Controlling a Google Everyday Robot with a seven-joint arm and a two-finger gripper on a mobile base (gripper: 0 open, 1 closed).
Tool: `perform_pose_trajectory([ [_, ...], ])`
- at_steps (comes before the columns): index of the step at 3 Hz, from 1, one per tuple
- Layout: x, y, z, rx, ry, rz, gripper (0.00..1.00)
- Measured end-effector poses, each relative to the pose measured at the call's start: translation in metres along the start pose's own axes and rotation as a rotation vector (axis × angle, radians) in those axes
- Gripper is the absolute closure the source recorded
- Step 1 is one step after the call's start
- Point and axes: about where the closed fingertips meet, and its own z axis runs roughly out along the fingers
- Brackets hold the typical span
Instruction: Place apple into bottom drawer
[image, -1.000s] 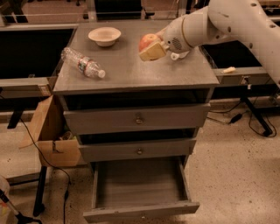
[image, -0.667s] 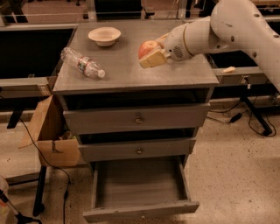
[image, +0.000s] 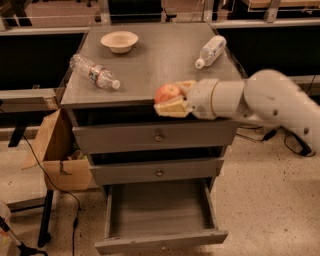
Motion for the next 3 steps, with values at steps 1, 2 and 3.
perform_pose_trajectory([
  [1,0.1,0.05,0.049,-0.005,0.074,0.086,1.0],
  [2,0.191,0.103,0.098,-0.062,0.203,0.159,1.0],
  [3,0.19,0.104,0.098,-0.063,0.202,0.152,1.0],
])
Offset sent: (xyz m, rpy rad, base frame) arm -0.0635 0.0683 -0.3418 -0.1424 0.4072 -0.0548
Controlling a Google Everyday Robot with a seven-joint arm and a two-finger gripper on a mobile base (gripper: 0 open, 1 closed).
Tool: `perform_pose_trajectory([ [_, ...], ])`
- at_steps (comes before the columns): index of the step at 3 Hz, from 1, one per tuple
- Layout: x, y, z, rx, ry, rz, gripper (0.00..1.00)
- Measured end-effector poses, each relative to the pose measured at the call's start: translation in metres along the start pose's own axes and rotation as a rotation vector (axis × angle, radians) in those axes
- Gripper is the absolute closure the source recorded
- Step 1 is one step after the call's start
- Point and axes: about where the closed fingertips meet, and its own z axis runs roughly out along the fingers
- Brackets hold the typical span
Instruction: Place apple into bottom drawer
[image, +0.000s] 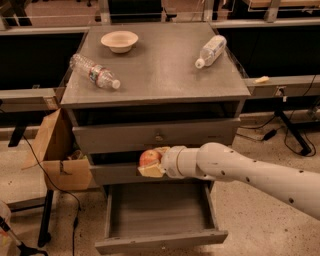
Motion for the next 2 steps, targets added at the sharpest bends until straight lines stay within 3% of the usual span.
perform_pose_trajectory([
  [1,-0.001,0.008,-0.001,0.001,-0.003,-0.031,1.0],
  [2,0.066,0.021,0.028,-0.029,0.013,-0.009,1.0],
])
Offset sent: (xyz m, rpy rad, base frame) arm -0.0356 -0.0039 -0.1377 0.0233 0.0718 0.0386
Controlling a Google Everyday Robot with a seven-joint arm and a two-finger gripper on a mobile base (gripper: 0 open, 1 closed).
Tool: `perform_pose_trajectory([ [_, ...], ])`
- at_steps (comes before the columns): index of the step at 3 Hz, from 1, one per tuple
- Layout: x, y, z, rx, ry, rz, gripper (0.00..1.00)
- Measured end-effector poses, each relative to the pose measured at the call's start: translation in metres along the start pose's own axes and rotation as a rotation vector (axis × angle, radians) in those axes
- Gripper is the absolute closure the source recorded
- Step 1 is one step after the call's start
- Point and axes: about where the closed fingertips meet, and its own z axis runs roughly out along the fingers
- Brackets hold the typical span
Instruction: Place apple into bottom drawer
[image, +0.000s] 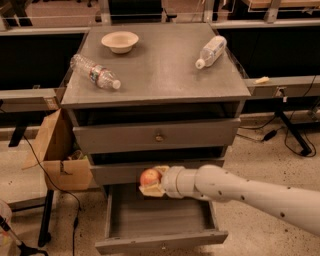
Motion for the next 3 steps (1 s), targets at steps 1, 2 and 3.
perform_pose_trajectory([
  [1,0.07,0.007,0.039,-0.02,0.009,0.08,1.0],
  [2,0.132,0.004,0.08,0.006,-0.005,0.172,1.0],
  [3,0.176,-0.002,0.134,0.03,-0.016,0.255,1.0],
])
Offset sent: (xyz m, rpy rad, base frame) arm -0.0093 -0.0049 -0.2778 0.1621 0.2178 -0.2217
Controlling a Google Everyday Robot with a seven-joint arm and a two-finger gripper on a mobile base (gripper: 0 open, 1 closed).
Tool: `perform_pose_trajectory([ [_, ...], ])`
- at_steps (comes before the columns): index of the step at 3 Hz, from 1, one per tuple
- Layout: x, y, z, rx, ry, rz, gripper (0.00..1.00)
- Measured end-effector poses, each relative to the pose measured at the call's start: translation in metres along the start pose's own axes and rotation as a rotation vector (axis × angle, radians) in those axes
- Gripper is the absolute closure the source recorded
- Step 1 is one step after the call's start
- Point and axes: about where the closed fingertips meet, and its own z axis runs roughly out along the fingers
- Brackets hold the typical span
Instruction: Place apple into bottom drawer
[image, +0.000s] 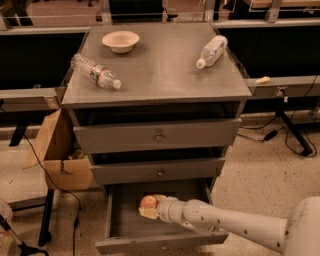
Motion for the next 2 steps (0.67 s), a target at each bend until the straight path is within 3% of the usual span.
perform_pose_trajectory([
  [1,0.041,-0.009,0.053,-0.008,0.023,0.058,1.0],
  [2,0.071,-0.017,0.096,-0.015,0.067,0.091,0.85],
])
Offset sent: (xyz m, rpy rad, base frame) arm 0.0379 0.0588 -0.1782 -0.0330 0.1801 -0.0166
